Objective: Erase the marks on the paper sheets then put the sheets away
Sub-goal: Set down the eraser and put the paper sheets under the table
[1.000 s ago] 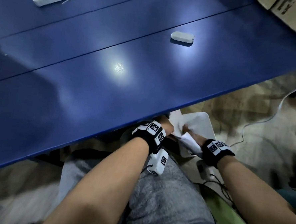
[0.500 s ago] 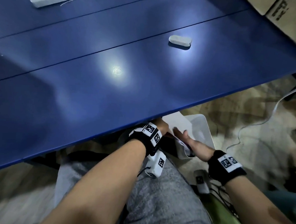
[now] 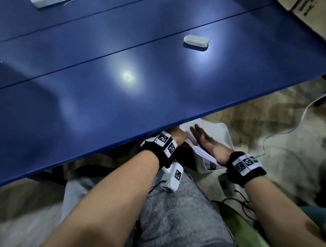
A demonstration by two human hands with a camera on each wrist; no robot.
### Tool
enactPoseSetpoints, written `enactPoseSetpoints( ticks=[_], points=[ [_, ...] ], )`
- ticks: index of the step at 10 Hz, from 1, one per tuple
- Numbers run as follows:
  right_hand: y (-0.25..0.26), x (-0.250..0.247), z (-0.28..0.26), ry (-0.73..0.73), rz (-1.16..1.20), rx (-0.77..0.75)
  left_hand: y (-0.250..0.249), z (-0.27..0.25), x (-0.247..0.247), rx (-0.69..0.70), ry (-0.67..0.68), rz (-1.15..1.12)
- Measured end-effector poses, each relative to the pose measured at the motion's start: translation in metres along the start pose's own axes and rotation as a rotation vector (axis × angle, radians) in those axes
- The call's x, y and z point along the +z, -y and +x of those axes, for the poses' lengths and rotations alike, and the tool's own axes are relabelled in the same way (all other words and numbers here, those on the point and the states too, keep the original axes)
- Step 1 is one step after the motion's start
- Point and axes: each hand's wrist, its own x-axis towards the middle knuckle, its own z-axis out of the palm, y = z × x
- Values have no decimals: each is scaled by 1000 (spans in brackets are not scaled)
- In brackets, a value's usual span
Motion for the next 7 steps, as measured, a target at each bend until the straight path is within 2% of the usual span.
enactPoseSetpoints(
  ticks=[1, 2, 3, 4, 5, 6, 7],
  points=[
    [-26, 7, 1, -4, 74, 248, 5, -2, -2, -23, 5, -2],
    [-46, 2, 2, -16, -108, 485, 9, -5, -4, -37, -33, -10],
    [-41, -16, 6, -183, -354, 460, 3, -8, -3, -12, -35, -25],
    [8, -21, 2, -238, 17, 105, -9, -10, 0, 5, -29, -28],
    [21, -7, 9, -186, 219, 16, -16, -10, 0, 61, 21, -33],
    [-12, 7, 13, -133, 182, 165, -10, -8, -4, 45, -9, -16],
    [-61, 7, 17, -107, 113, 547, 0, -11, -10, 28, 27, -36]
  ],
)
